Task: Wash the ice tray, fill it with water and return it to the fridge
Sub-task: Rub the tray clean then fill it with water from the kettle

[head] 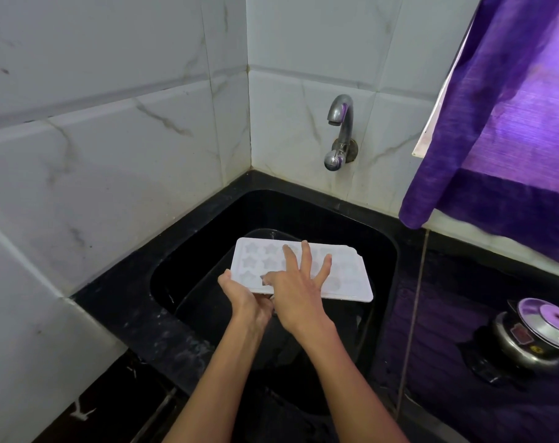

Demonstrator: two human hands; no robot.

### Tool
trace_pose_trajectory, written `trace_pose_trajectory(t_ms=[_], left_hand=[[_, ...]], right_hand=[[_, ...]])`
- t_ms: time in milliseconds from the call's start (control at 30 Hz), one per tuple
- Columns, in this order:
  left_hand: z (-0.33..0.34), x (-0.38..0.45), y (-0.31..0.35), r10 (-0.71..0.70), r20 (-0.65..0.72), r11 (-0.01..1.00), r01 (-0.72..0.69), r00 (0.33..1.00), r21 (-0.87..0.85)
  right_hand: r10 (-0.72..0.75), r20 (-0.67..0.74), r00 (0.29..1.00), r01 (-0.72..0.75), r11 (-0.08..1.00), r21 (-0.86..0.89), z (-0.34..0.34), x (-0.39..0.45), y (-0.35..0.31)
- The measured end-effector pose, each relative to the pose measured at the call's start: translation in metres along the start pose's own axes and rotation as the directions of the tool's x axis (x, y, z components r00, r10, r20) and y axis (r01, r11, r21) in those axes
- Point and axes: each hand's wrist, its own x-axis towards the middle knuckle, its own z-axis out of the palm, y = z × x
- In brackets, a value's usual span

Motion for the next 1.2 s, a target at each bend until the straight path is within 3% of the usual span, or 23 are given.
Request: trace_pose_trajectory(t_ms=[533,767,1000,1200], left_hand=[[-0.004,0.0,-0.002,0.018,0.013,1.0,-0.018,1.0,0.022],[-0.004,-0.001,-0.002,0.019,0.004,1.0,-0.019,1.0,0.025],[-0.001,-0.01,-0.001,-0.016,0.032,0.999,0.015,0.999,0.048],[0.0,-0.011,-0.003,-0.06,0.018,0.997,0.059,0.998,0.046]], right_hand=[[0.013,0.012,1.0,-0.013,1.0,-0.003,-0.002,-0.001,0.0],[-0.03,-0.076,0.997,0.037,0.996,0.082,-0.001,0.001,-0.004],[-0.07,0.012,0.997,0.069,0.997,0.029,0.006,0.011,-0.012],[-0.064,0.005,0.998,0.064,0.998,0.027,0.011,0.015,-0.013]])
